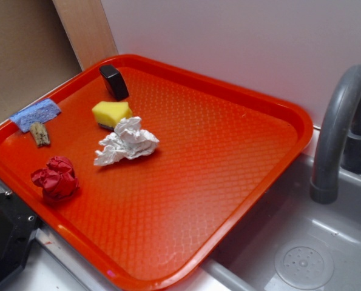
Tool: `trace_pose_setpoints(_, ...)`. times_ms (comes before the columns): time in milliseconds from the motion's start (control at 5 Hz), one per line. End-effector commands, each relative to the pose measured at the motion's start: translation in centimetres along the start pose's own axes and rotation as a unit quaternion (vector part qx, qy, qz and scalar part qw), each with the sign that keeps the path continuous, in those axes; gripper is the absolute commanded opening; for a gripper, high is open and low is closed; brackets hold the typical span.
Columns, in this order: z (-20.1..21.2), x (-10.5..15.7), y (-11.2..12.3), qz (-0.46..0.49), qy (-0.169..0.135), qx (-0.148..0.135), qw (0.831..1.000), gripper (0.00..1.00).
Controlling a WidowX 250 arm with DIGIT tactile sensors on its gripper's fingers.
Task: Grab the black box.
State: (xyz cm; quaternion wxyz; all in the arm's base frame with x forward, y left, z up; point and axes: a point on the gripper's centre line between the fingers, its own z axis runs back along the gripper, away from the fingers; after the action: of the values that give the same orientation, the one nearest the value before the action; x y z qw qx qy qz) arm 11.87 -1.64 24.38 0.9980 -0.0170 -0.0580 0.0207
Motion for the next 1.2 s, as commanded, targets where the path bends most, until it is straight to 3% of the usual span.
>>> trace_pose_setpoints(0, 0.0, 0.0, 0.0, 0.0, 0.0, 0.0, 1.0, 1.0)
trace_pose_setpoints(200, -5.3, 4.3, 1.9, 0.026, 0.038, 0.046, 0.998, 1.0)
trace_pose_setpoints(400, -8.2, 8.7, 4.9, 0.15, 0.02, 0.055, 0.987, 1.0)
trace_pose_setpoints(600, -9.7, 11.2, 9.1, 0.272, -0.014, 0.061, 0.96, 1.0)
trace_pose_setpoints(1000, -13.2, 9.8, 16.0, 0.485, -0.043, 0.118, 0.866, 1.0)
